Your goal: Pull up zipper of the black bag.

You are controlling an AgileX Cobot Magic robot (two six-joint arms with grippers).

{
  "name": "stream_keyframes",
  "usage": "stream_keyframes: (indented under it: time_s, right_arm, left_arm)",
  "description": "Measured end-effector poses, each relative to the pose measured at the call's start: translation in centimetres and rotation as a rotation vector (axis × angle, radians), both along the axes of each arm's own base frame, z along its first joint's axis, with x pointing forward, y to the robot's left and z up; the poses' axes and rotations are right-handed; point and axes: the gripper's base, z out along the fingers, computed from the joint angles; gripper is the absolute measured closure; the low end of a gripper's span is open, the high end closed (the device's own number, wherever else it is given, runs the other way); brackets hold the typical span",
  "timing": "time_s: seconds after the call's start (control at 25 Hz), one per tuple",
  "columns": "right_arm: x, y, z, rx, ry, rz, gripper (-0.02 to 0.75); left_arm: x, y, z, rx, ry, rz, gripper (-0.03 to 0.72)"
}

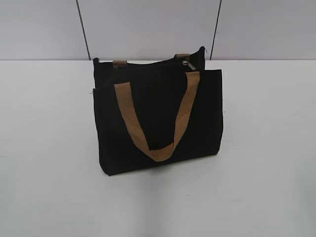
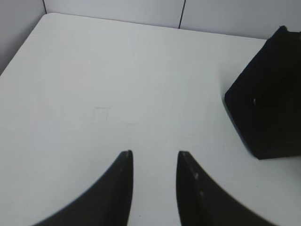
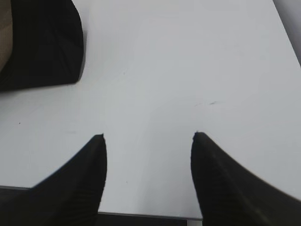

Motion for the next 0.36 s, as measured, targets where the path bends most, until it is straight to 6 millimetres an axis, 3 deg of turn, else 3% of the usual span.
stream_keyframes:
  time_s: [0.36]
  right_arm:
    - [0.0,0.01,0.0,0.001,0.0,0.0,0.294]
  left_arm:
    - [-0.01,-0.01,0.0,0.0,0.0,0.015,0.449]
